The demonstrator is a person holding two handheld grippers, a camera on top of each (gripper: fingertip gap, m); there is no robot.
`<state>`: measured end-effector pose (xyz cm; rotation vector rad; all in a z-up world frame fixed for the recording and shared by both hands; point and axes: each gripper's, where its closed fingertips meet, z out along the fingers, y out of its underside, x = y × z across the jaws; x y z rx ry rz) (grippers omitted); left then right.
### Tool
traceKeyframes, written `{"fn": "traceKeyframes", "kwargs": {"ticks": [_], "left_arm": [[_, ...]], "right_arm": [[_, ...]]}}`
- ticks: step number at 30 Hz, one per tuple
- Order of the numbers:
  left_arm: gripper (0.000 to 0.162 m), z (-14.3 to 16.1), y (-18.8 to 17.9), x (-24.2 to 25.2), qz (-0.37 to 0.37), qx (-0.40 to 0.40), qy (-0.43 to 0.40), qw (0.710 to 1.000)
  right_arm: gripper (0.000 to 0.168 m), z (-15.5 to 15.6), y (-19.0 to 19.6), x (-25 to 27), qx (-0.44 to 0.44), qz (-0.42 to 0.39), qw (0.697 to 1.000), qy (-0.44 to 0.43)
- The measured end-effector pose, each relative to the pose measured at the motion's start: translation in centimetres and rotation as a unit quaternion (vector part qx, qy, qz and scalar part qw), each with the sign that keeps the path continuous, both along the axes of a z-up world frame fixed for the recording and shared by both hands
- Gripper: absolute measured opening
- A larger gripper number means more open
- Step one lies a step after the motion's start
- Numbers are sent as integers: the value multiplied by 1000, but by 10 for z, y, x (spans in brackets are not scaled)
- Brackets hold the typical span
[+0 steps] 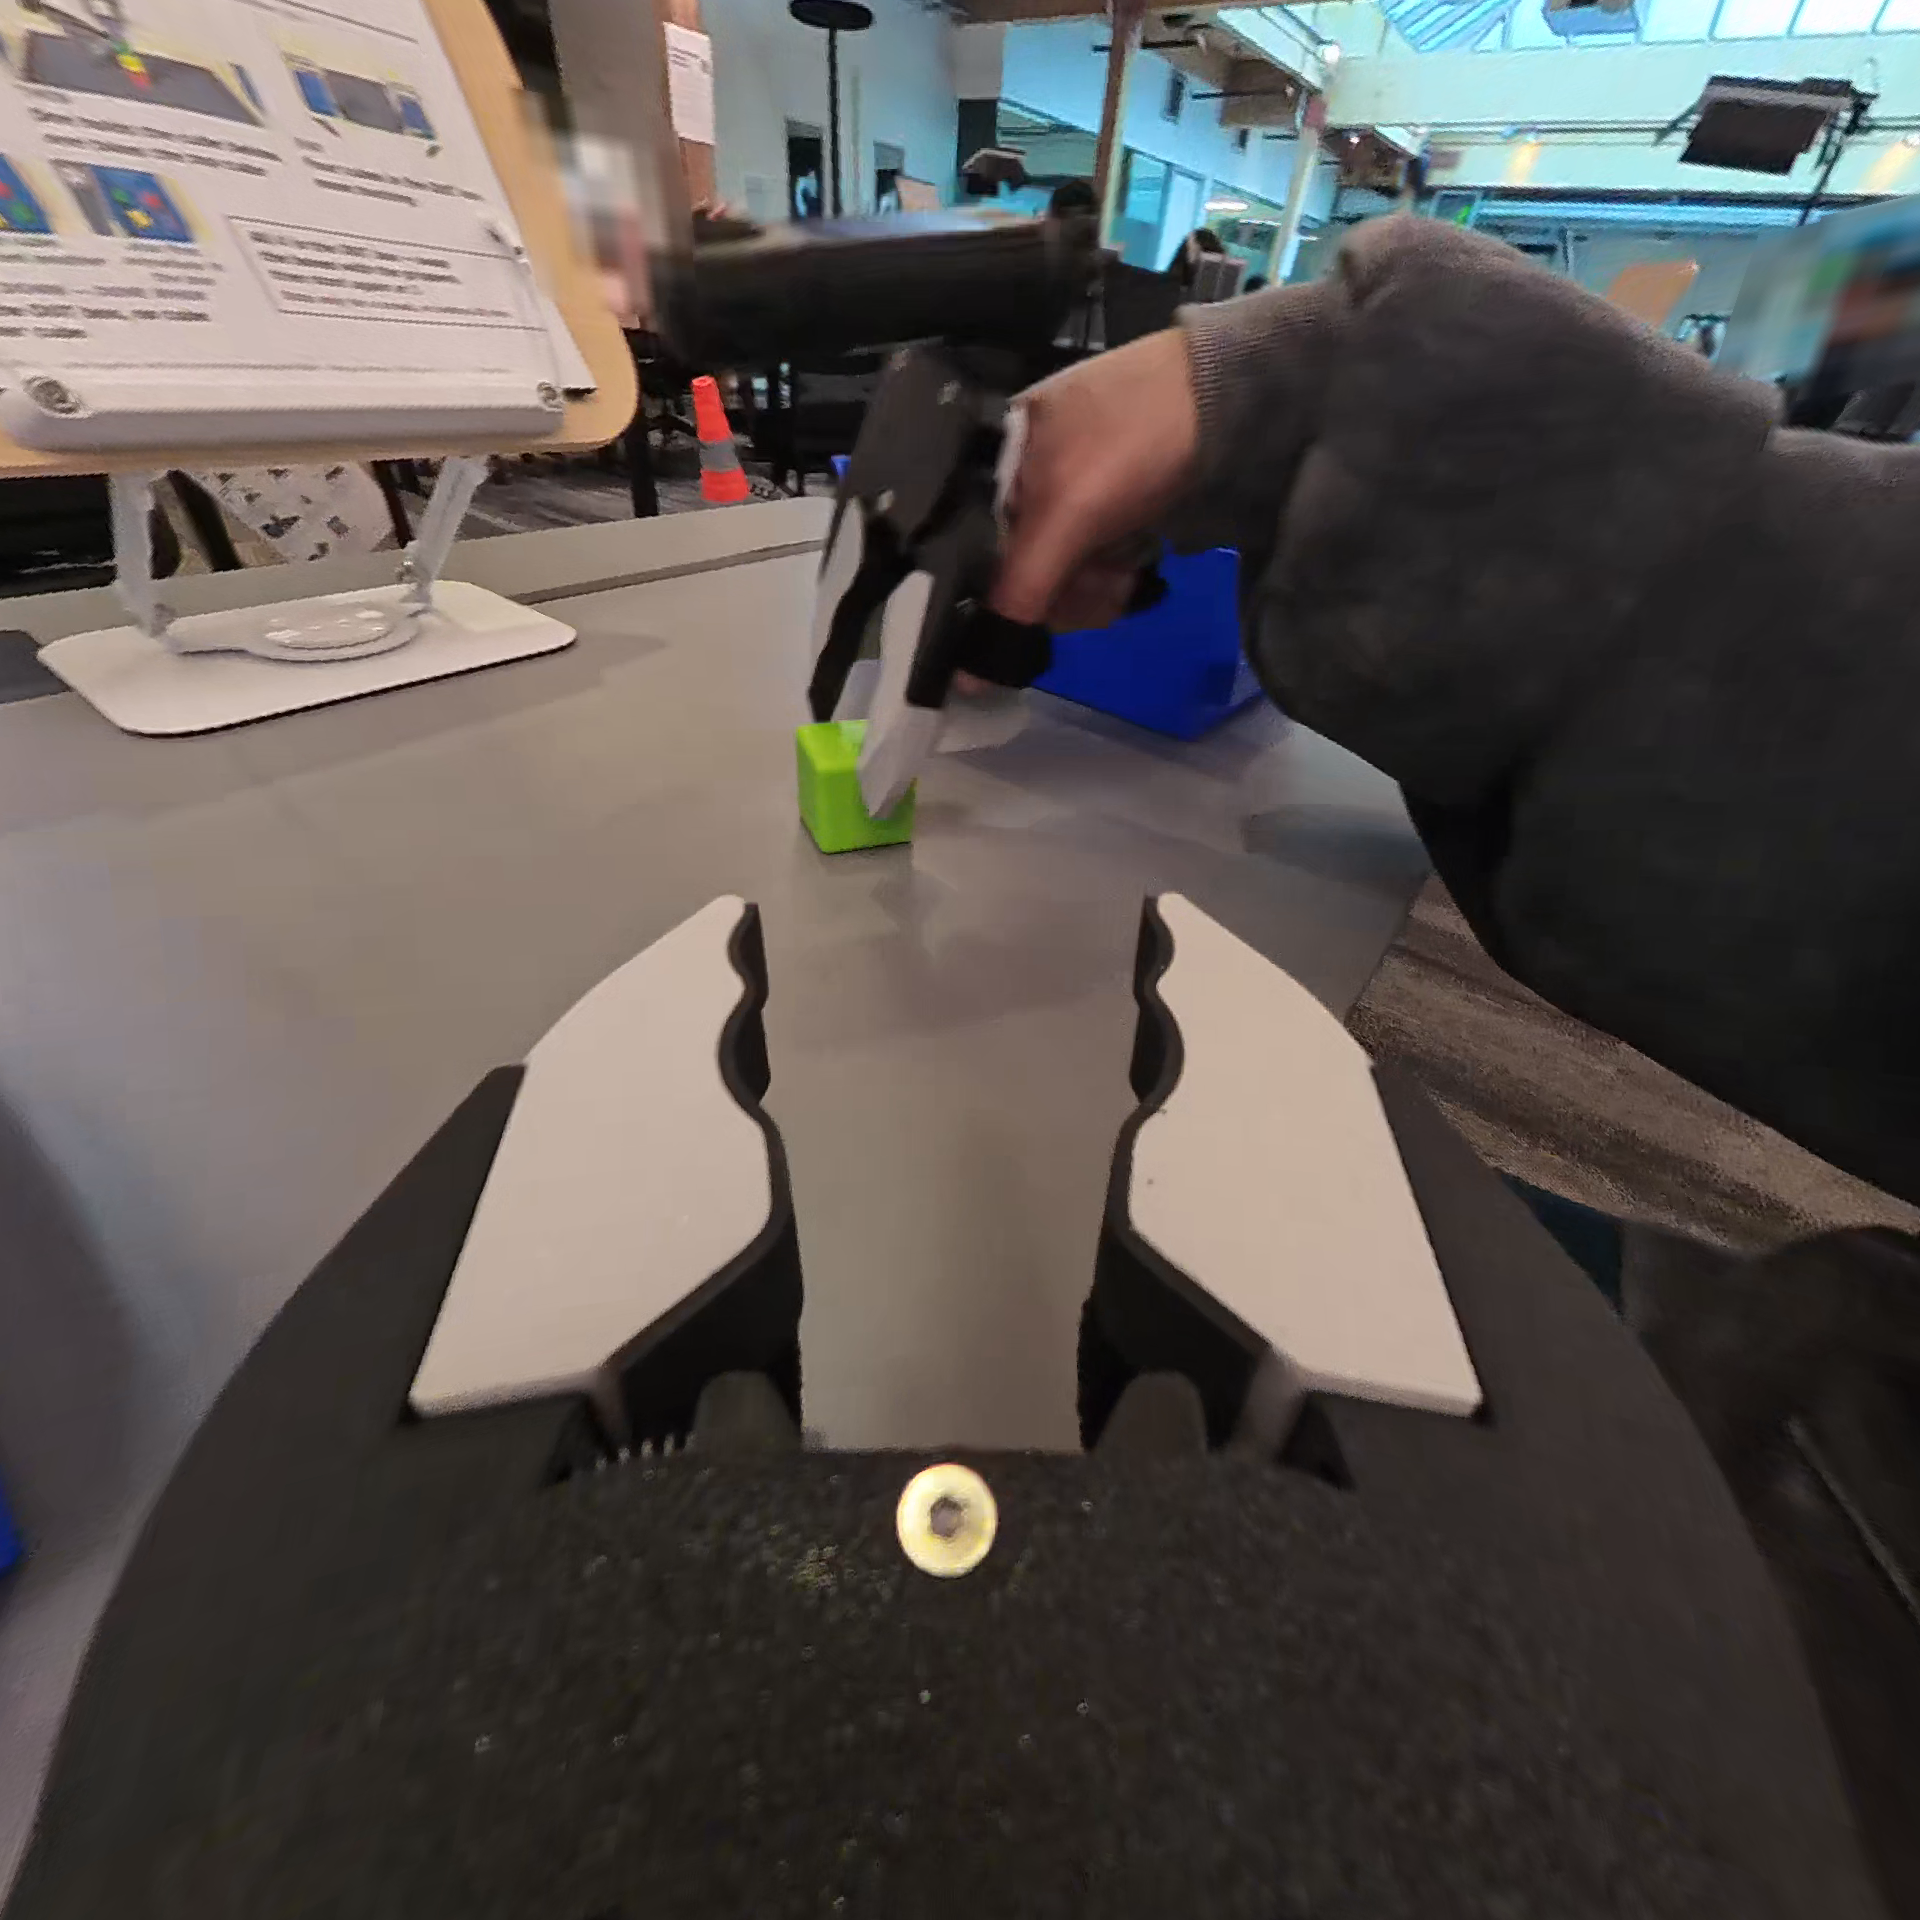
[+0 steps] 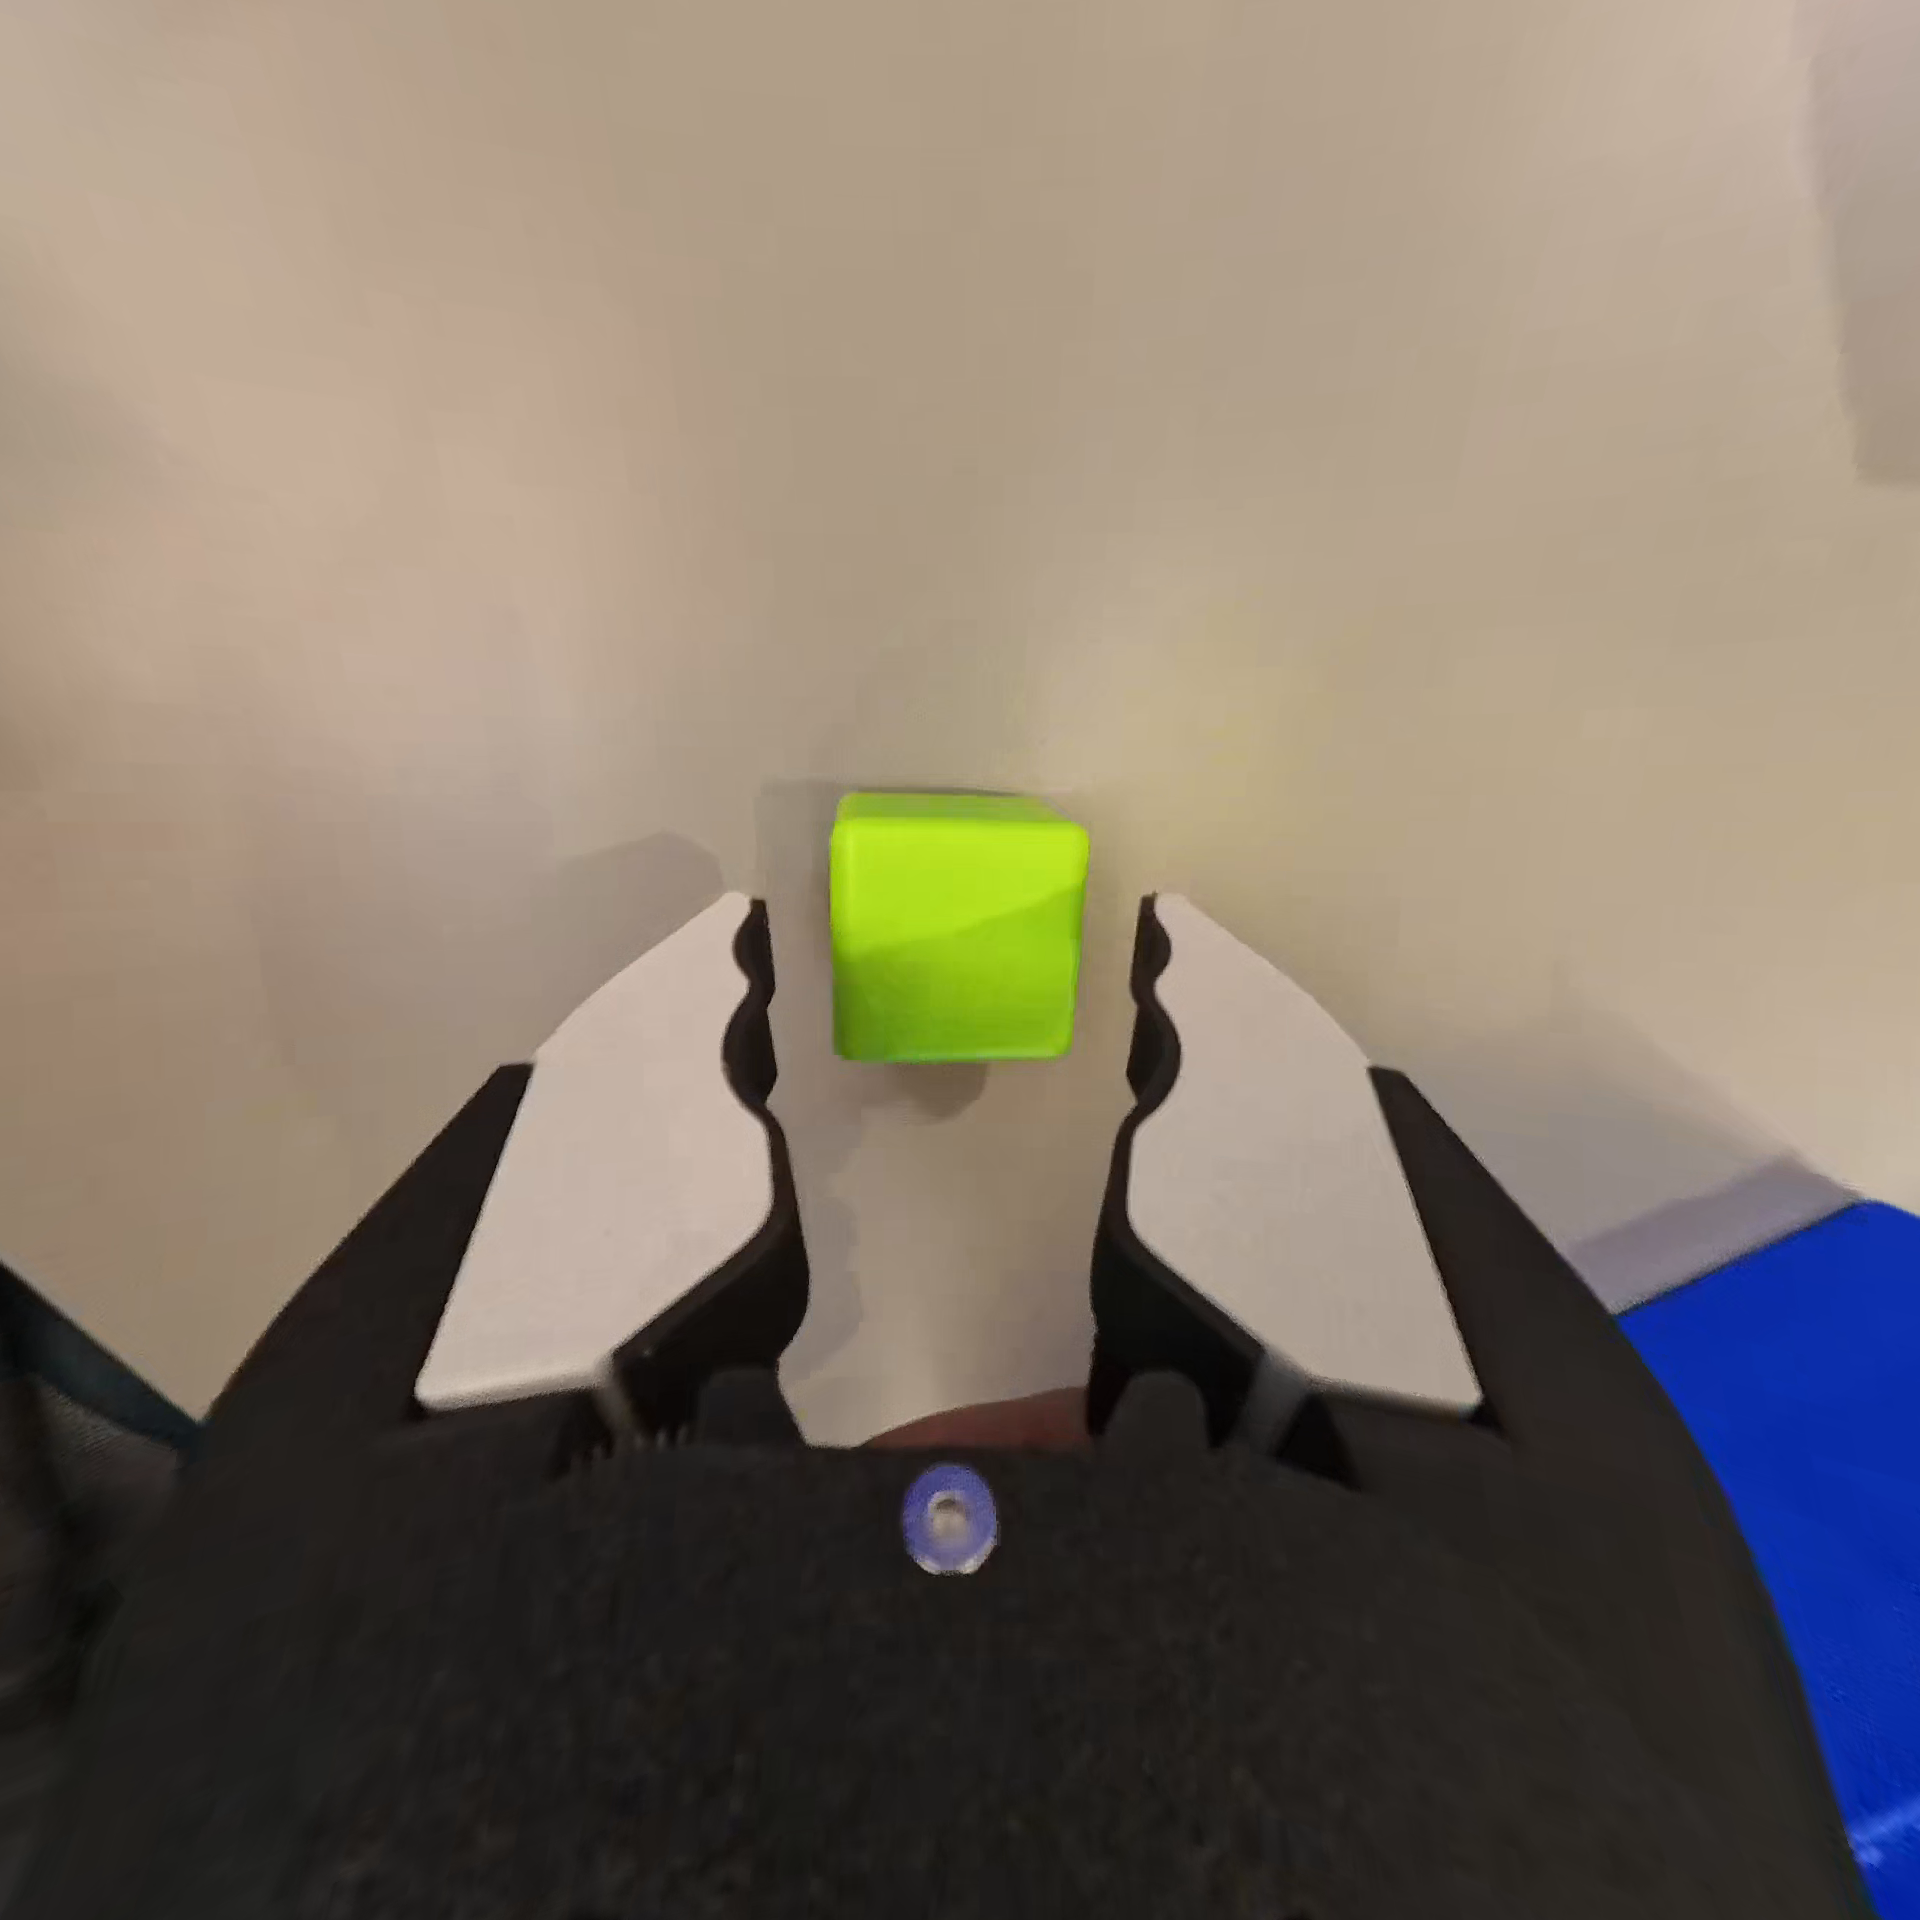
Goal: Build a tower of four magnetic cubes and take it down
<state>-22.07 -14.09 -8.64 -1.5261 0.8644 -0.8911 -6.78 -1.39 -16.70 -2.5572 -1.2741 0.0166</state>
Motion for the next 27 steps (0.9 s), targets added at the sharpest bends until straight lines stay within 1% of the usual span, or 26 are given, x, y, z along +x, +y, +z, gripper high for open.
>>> {"fn": "traceKeyframes", "kwargs": {"ticks": [2,3,4,6,8,10,12,14,16,18,19,21,24,27], "left_arm": [[67,0,-6,4,-12,11,5,1000],[67,-1,-7,5,-17,17,10,1000],[67,-3,-8,6,-18,20,18,999],[66,-9,-7,7,-17,25,37,999],[66,-13,-8,7,-20,25,46,998],[66,-12,-10,8,-24,23,41,999],[66,-11,-12,9,-30,16,34,999],[67,-13,-12,11,-32,8,35,999],[67,-16,-12,12,-35,4,41,999],[67,-18,-13,14,-38,2,46,998],[67,-19,-13,15,-40,2,47,998],[67,-21,-14,17,-42,1,54,998],[67,-23,-15,20,-44,4,62,997],[67,-25,-16,21,-47,5,66,997]], "right_arm": [[66,-13,5,6,-17,-4,999,-34],[60,-18,3,6,-30,-1,999,-42],[51,-20,2,4,-34,5,999,-40],[50,-11,3,0,-7,0,1000,-25],[51,14,2,-5,49,0,999,2],[50,47,-10,-4,100,0,995,24],[51,83,-25,14,145,-7,989,15],[51,121,-41,44,183,-30,983,7],[50,160,-53,85,221,-74,972,8],[51,184,-60,136,241,-137,961,1],[51,186,-63,160,235,-168,957,-3],[51,170,-65,206,201,-215,955,-25],[51,117,-67,247,112,-250,961,-38],[51,62,-69,263,26,-258,965,-39]]}}
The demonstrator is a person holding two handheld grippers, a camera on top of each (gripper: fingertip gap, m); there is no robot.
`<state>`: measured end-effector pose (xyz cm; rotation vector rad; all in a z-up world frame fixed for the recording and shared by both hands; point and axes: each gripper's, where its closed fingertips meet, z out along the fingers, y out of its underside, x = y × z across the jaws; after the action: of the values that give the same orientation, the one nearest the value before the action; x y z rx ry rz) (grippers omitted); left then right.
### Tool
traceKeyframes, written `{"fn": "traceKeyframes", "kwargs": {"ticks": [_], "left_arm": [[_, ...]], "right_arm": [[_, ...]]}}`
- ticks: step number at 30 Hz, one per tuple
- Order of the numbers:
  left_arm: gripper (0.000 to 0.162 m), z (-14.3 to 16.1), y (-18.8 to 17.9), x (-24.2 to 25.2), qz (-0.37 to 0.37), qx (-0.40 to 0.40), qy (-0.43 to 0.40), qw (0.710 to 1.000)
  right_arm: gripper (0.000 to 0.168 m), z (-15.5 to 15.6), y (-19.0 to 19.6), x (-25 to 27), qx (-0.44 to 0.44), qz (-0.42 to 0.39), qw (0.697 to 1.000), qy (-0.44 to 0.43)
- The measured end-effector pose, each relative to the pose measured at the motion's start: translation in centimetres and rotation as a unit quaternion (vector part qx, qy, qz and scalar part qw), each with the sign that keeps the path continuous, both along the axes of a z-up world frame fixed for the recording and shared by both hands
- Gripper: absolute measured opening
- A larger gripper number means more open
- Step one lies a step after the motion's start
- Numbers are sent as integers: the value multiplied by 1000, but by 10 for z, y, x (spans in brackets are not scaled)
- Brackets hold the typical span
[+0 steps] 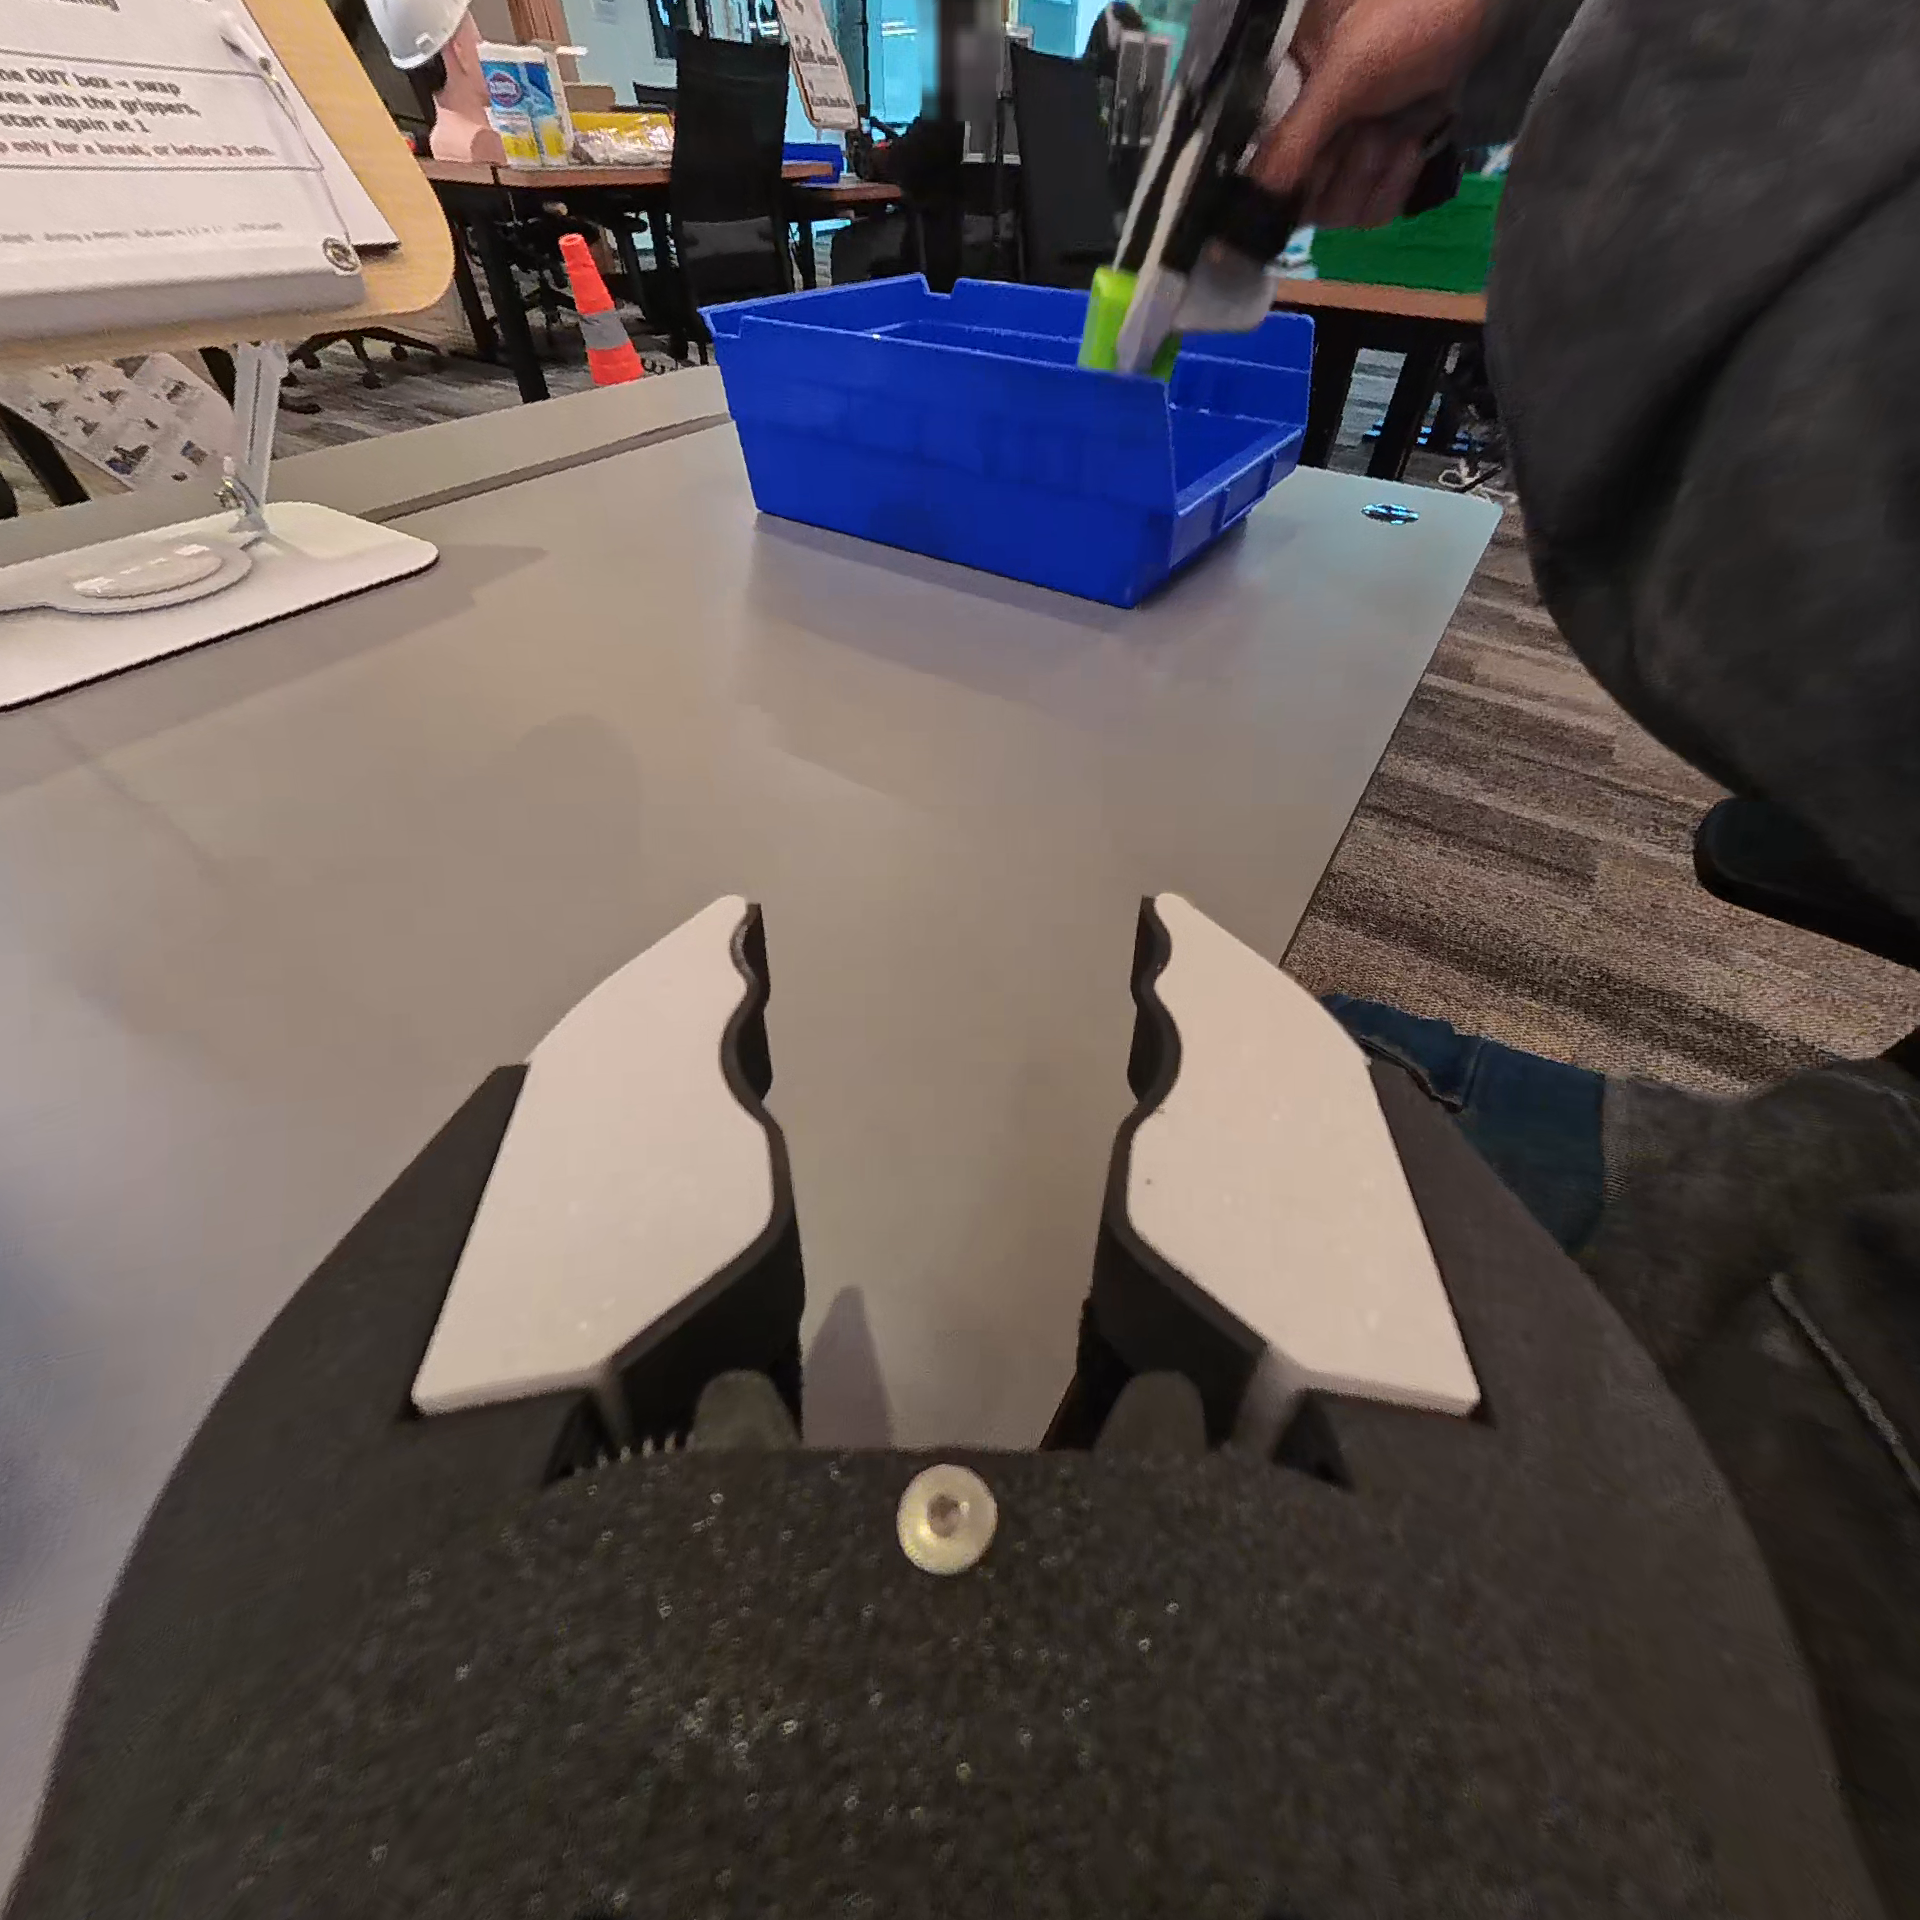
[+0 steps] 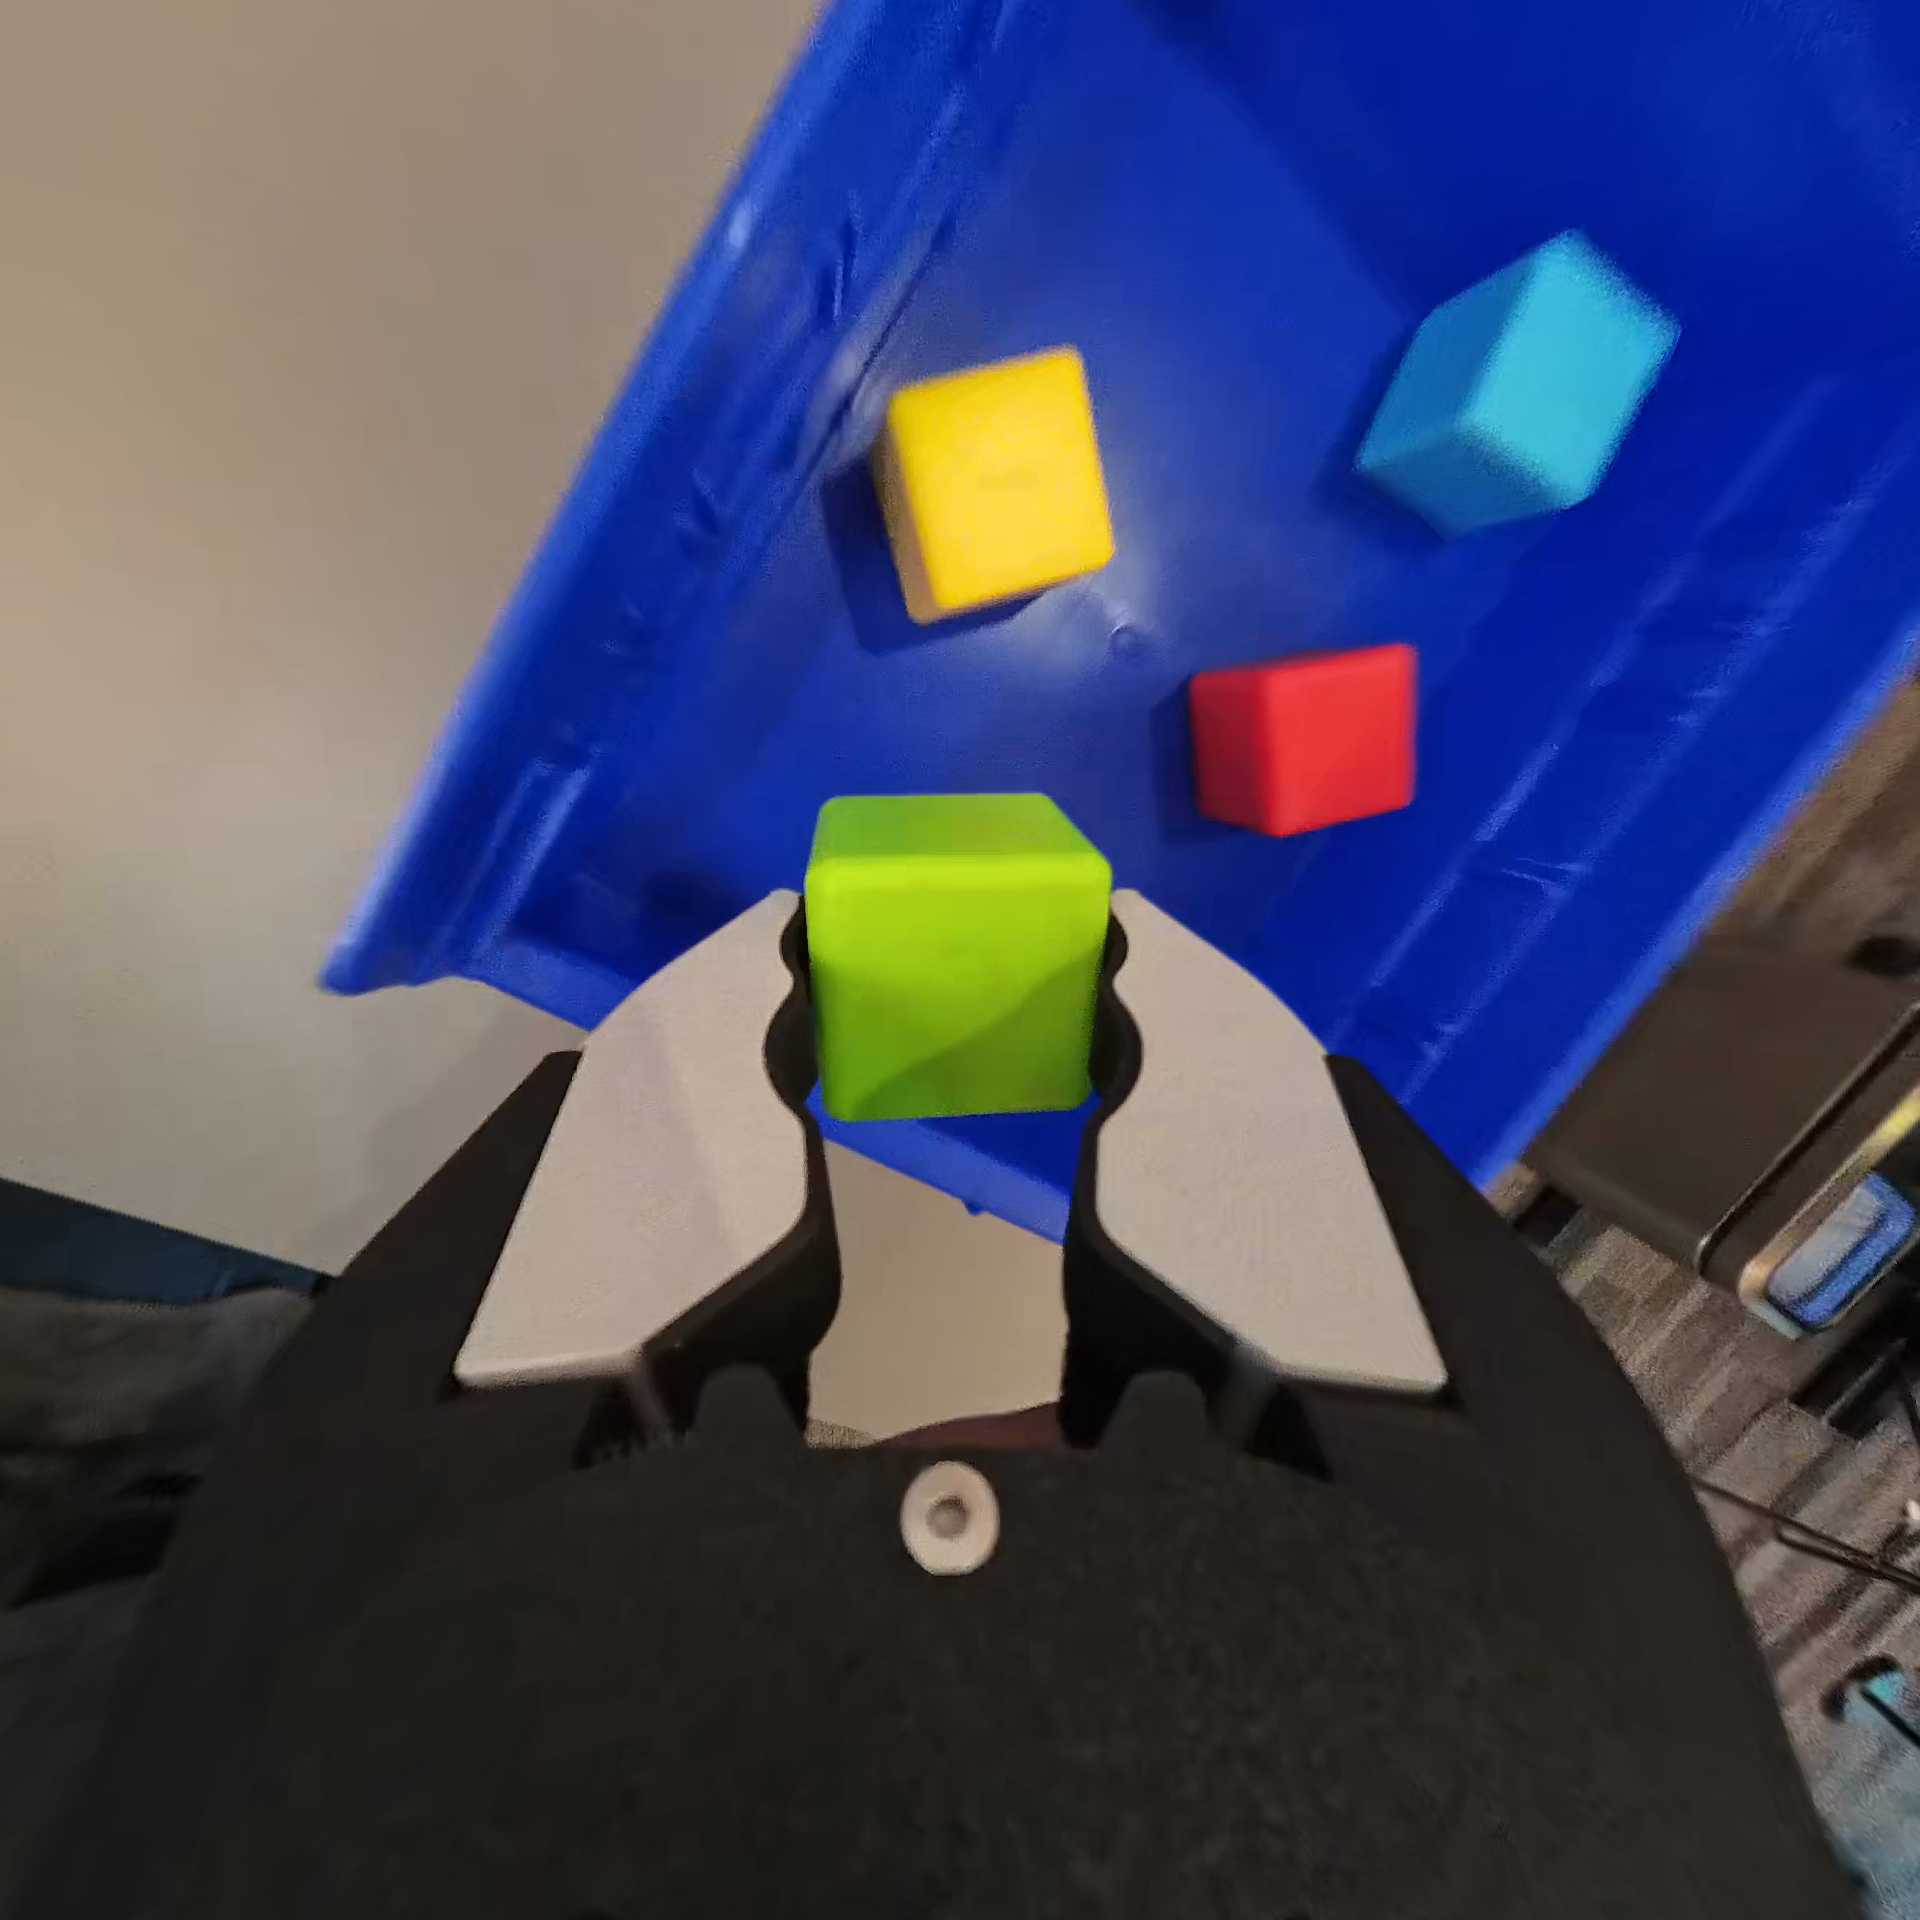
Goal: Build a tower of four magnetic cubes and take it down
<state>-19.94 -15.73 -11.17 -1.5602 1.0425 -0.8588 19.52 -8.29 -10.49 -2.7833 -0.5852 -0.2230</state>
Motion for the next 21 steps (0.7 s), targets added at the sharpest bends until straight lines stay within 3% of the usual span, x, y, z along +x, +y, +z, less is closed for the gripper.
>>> {"fn": "traceKeyframes", "kwargs": {"ticks": [4,12,18,21], "left_arm": [[67,-2,0,1,0,1,5,1000],[67,-5,-2,3,-5,5,16,1000],[67,-3,-2,2,-5,6,9,1000],[68,4,-1,0,-2,4,-10,1000]], "right_arm": [[51,-46,-2,0,-77,16,997,21],[51,-78,4,7,-150,25,988,19],[57,-79,4,2,-124,27,992,13],[66,-56,3,3,-45,10,999,-5]]}}
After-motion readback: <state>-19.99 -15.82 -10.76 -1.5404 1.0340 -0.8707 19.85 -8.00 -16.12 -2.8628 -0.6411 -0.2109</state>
